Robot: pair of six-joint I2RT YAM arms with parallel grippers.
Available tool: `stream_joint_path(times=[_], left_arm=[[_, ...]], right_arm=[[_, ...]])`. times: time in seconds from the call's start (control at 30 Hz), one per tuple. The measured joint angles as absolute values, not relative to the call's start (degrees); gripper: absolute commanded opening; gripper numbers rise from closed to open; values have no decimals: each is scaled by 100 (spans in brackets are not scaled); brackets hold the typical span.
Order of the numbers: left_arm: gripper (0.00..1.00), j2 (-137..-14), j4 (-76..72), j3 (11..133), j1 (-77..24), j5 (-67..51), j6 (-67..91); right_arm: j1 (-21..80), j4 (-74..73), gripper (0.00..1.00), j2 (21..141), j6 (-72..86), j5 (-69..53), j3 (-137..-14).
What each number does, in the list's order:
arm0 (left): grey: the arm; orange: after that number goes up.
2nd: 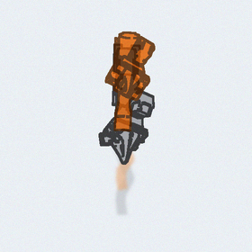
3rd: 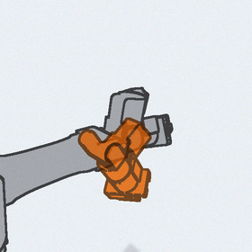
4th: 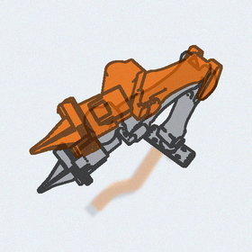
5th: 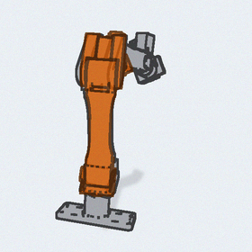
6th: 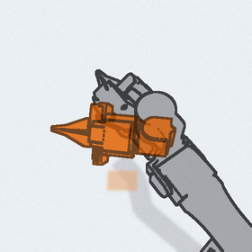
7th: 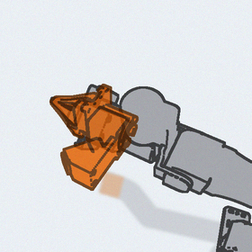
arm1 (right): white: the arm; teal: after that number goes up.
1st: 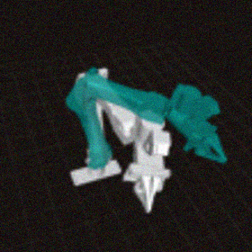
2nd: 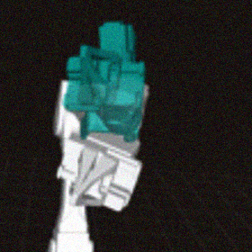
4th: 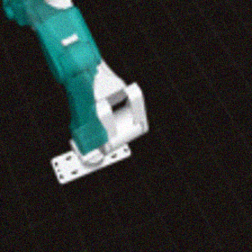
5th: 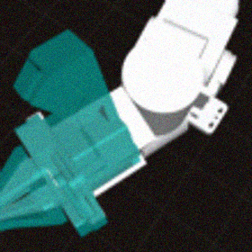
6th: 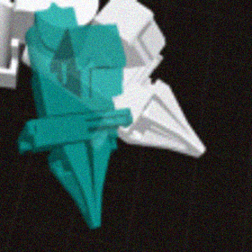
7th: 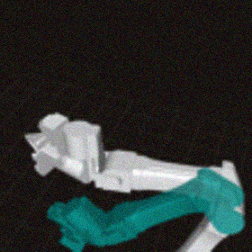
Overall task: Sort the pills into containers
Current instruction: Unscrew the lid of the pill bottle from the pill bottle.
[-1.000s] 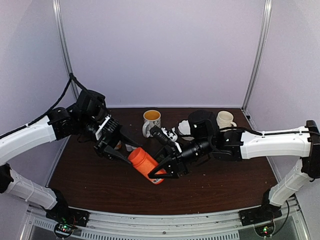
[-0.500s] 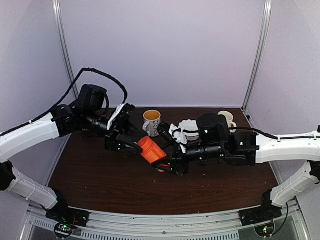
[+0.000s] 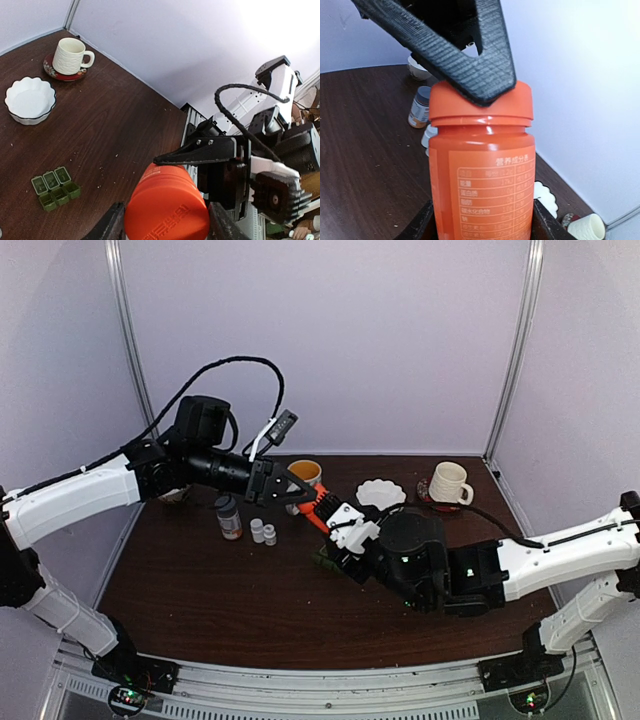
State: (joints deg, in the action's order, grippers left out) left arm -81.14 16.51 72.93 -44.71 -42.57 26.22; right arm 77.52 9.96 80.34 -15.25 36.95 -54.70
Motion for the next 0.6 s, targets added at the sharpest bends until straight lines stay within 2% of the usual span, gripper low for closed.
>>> stream_joint_path(times=[0.07, 0.17, 0.23, 0.3, 0.6], left_arm=[[47, -8117, 1610, 7236, -4466, -4191, 2860], [79, -8121, 1614, 7220, -4471, -4110, 3006], [94, -8093, 1614, 7188, -4477, -4147, 3011], [98, -7950, 1564, 7048, -4425, -4156, 2952], [98, -6735, 1000, 6309, -4327, -4254, 1507]], right_arm=[[7826, 1184, 0, 8189, -1787, 4056, -5468], [7854, 1304, 0, 8206, -1903, 4163, -5384], [7846, 1302, 0, 8108, -1876, 4121, -5295], [7811, 1190, 0, 7931, -1789, 4047, -5186], [7651, 655, 0, 7382, -1299, 2790, -5157]])
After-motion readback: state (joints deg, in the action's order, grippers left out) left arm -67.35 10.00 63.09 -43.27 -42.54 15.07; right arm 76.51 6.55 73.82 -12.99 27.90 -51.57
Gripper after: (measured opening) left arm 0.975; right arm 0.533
